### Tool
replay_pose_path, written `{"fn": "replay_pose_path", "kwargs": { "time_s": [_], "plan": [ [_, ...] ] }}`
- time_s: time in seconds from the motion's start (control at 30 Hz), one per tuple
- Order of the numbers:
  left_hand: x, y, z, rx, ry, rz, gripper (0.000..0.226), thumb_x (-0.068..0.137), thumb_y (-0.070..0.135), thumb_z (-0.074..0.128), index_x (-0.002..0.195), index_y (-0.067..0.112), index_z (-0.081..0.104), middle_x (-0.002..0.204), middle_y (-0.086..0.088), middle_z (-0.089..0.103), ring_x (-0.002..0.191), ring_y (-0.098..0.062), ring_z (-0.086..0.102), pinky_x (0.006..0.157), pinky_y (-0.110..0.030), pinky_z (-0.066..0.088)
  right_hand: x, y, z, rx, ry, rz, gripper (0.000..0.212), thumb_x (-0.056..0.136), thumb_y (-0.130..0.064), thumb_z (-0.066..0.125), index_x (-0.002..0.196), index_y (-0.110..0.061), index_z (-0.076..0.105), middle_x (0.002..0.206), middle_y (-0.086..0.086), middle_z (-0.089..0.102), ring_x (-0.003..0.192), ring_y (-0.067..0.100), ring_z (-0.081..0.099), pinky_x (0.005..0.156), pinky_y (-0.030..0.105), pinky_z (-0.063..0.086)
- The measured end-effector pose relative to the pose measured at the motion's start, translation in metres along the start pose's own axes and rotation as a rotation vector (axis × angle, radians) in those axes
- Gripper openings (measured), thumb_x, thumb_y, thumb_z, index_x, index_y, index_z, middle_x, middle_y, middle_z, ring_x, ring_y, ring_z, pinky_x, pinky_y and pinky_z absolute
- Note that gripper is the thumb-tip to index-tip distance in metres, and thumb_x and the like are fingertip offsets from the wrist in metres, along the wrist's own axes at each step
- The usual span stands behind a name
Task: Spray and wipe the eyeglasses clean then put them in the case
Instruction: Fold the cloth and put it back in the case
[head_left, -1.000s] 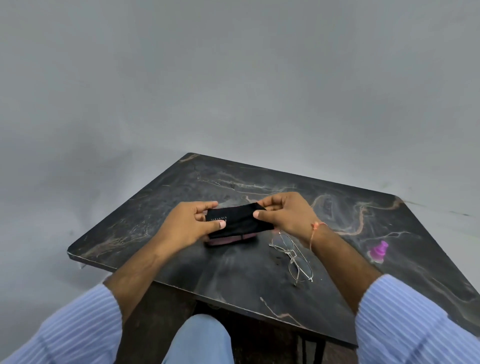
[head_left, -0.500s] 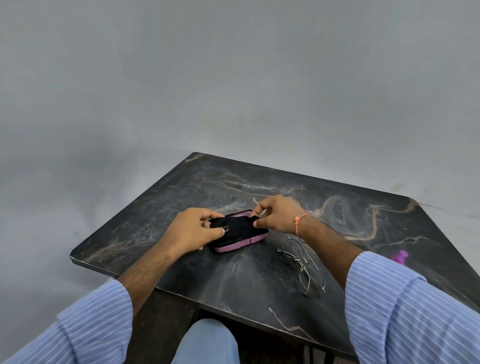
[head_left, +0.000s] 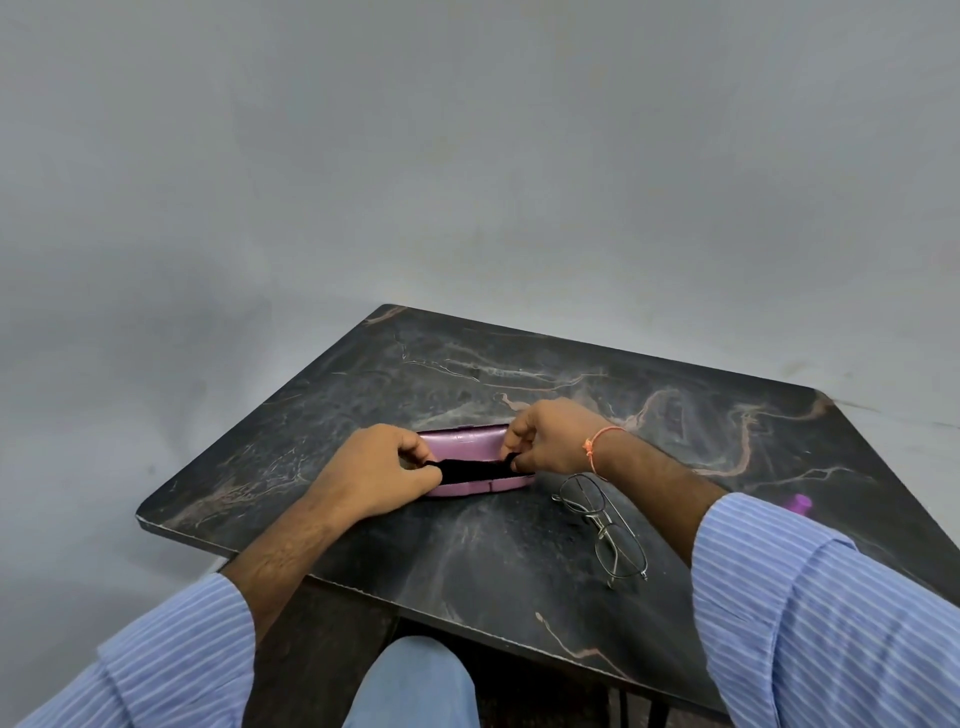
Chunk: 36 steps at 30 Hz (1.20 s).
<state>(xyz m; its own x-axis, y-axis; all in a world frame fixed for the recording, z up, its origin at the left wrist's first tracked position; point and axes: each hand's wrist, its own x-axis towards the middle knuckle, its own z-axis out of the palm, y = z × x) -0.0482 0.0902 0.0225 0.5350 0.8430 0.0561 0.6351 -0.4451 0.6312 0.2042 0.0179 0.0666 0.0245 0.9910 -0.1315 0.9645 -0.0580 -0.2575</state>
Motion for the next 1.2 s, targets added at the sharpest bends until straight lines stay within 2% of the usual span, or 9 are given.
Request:
{"fn": "replay_pose_path", "kwargs": {
  "time_s": [0.17, 0.27, 0.47, 0.67, 0.8, 0.83, 0.97, 1.1, 1.2],
  "plan": [
    [0.002, -0.003, -0.001, 0.043, 0.009, -0.021, 0.013, 0.093, 0.038, 0.078, 0.083, 0.032, 0.084, 0.089, 0.017, 0.081, 0.083, 0.002, 0.071, 0.070, -0.015, 0.047, -0.004, -0.001, 0.002, -0.021, -0.049, 0.000, 0.020, 0.090, -0.021, 0.078, 0.105, -0.032, 0.084, 0.099, -0.011, 0.082, 0.095, 0.009, 0.073, 0.095, 0.029, 0.057],
    [0.003, -0.007, 0.000, 0.020, 0.035, -0.025, 0.013, 0.096, 0.040, 0.080, 0.087, 0.032, 0.086, 0.085, 0.019, 0.077, 0.084, 0.001, 0.072, 0.081, -0.023, 0.053, -0.005, -0.001, 0.005, -0.014, -0.043, 0.003, 0.017, 0.089, -0.023, 0.076, 0.103, -0.030, 0.084, 0.098, -0.010, 0.082, 0.094, 0.011, 0.073, 0.094, 0.029, 0.057],
    [0.003, -0.011, 0.006, -0.076, 0.114, -0.077, 0.032, 0.089, 0.032, 0.087, 0.059, 0.033, 0.075, 0.079, 0.020, 0.077, 0.078, 0.005, 0.068, 0.088, -0.030, 0.056, -0.005, -0.007, 0.010, -0.022, -0.038, -0.011, 0.015, 0.091, -0.035, 0.070, 0.096, -0.029, 0.083, 0.094, -0.010, 0.082, 0.090, 0.012, 0.074, 0.093, 0.033, 0.059],
    [0.001, -0.015, 0.007, -0.295, 0.124, -0.151, 0.010, 0.088, 0.029, 0.091, 0.090, 0.026, 0.082, 0.077, 0.004, 0.084, 0.066, -0.011, 0.082, 0.076, -0.030, 0.068, -0.004, -0.007, 0.012, 0.018, 0.019, -0.017, 0.020, 0.097, -0.038, 0.067, 0.099, -0.025, 0.082, 0.098, -0.007, 0.082, 0.091, 0.012, 0.073, 0.096, 0.032, 0.057],
    [0.005, -0.022, 0.011, -0.455, 0.150, -0.178, 0.040, 0.090, 0.011, 0.088, 0.122, 0.023, 0.068, 0.090, -0.001, 0.082, 0.067, -0.012, 0.080, 0.060, -0.025, 0.065, -0.009, -0.011, 0.015, 0.004, 0.081, -0.056, 0.021, 0.102, -0.032, 0.065, 0.108, -0.021, 0.082, 0.104, -0.004, 0.082, 0.086, 0.002, 0.062, 0.099, 0.015, 0.034],
    [0.007, -0.024, 0.012, -0.490, 0.145, -0.191, 0.045, 0.090, 0.007, 0.087, 0.127, 0.022, 0.065, 0.092, -0.002, 0.082, 0.072, -0.013, 0.080, 0.060, -0.025, 0.065, -0.009, -0.011, 0.016, 0.000, 0.091, -0.061, 0.019, 0.101, -0.031, 0.066, 0.108, -0.021, 0.081, 0.103, -0.005, 0.082, 0.085, 0.002, 0.063, 0.098, 0.016, 0.037],
    [0.009, -0.032, 0.013, -0.622, 0.102, -0.250, 0.050, 0.090, 0.000, 0.084, 0.133, 0.017, 0.065, 0.111, -0.008, 0.073, 0.088, -0.019, 0.076, 0.064, -0.027, 0.066, -0.012, -0.014, 0.018, 0.009, 0.104, -0.055, 0.010, 0.094, -0.027, 0.074, 0.102, -0.027, 0.080, 0.097, -0.011, 0.081, 0.089, 0.006, 0.073, 0.091, 0.028, 0.057],
    [0.009, -0.029, 0.007, -0.691, -0.010, -0.284, 0.040, 0.093, 0.002, 0.081, 0.129, 0.014, 0.068, 0.109, -0.011, 0.074, 0.093, -0.019, 0.075, 0.075, -0.031, 0.066, -0.016, -0.018, 0.017, -0.025, 0.134, -0.060, 0.011, 0.094, -0.027, 0.073, 0.102, -0.028, 0.081, 0.097, -0.010, 0.081, 0.088, 0.007, 0.072, 0.087, 0.027, 0.056],
    [0.008, -0.024, 0.001, -0.617, -0.036, -0.258, 0.033, 0.094, 0.017, 0.086, 0.122, 0.020, 0.069, 0.114, -0.009, 0.076, 0.092, -0.018, 0.076, 0.079, -0.034, 0.069, -0.018, -0.020, 0.015, -0.028, 0.156, -0.063, 0.012, 0.093, -0.029, 0.074, 0.103, -0.029, 0.081, 0.099, -0.007, 0.076, 0.093, 0.013, 0.068, 0.088, 0.032, 0.055]
  ]
}}
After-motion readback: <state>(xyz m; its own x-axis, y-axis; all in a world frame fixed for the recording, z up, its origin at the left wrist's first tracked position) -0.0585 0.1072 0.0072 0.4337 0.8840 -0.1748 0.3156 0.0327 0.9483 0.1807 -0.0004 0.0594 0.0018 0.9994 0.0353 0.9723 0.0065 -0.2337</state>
